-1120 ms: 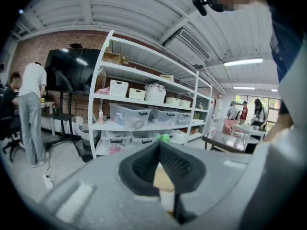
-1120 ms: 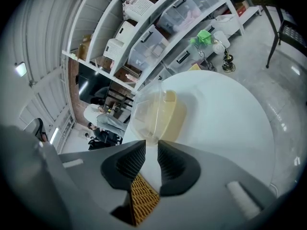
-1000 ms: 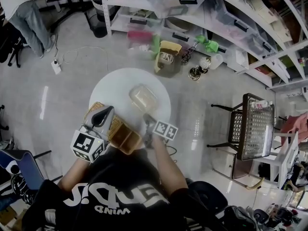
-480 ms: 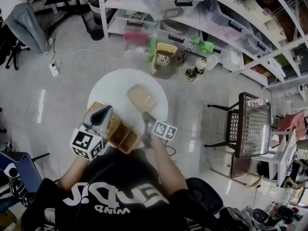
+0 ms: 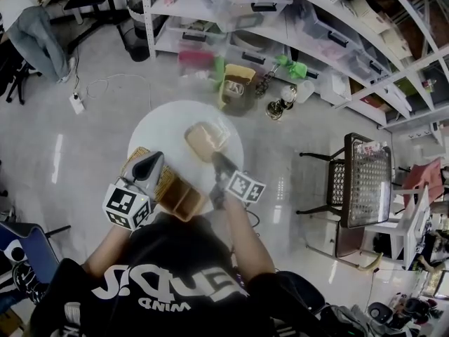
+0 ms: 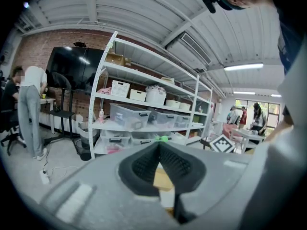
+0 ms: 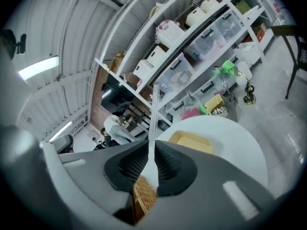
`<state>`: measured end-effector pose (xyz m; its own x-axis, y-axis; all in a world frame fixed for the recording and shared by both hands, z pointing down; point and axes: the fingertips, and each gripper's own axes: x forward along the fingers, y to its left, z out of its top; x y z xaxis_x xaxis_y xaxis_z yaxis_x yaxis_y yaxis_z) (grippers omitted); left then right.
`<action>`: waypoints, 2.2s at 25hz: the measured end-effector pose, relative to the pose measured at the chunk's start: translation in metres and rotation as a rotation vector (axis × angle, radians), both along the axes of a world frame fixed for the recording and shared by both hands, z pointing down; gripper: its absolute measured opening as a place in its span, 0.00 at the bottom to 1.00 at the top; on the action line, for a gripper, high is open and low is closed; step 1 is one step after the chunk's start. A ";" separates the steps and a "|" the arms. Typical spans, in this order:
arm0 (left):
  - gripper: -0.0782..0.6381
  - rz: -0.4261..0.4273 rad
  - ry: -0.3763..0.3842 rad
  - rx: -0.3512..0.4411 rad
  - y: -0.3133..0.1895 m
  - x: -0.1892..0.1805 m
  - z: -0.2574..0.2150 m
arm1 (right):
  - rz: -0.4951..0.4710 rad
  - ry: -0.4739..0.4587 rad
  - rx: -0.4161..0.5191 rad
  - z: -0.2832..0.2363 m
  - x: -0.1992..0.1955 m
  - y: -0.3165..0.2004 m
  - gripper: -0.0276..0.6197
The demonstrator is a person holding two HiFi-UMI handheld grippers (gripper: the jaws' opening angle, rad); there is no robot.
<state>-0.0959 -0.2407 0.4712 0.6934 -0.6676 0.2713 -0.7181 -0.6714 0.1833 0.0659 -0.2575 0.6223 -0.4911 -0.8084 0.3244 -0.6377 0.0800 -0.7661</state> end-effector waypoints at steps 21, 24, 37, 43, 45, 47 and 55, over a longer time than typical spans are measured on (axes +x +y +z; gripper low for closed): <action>0.11 0.123 0.058 0.039 0.014 -0.009 -0.013 | 0.219 0.299 0.319 -0.161 0.018 0.094 0.10; 0.11 0.133 0.049 0.048 0.013 -0.006 -0.014 | 0.239 0.328 0.332 -0.167 0.023 0.104 0.10; 0.11 0.075 0.046 0.080 0.052 -0.007 -0.028 | 0.240 0.354 0.347 -0.167 0.030 0.164 0.10; 0.11 0.066 0.047 0.096 0.105 0.010 -0.036 | 0.239 0.374 0.346 -0.168 0.048 0.214 0.10; 0.11 0.066 0.047 0.101 0.122 0.015 -0.039 | 0.235 0.379 0.348 -0.168 0.052 0.227 0.10; 0.11 0.062 0.045 0.104 0.140 0.017 -0.042 | 0.227 0.386 0.350 -0.169 0.055 0.241 0.10; 0.11 0.020 0.033 0.116 0.199 0.023 -0.043 | 0.187 0.451 0.371 -0.166 0.063 0.285 0.10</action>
<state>-0.0730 -0.0421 0.4287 0.7144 -0.6788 0.1697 -0.6989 -0.7038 0.1272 0.1294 0.0271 0.4568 -0.2101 -0.9664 0.1479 -0.9215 0.1452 -0.3602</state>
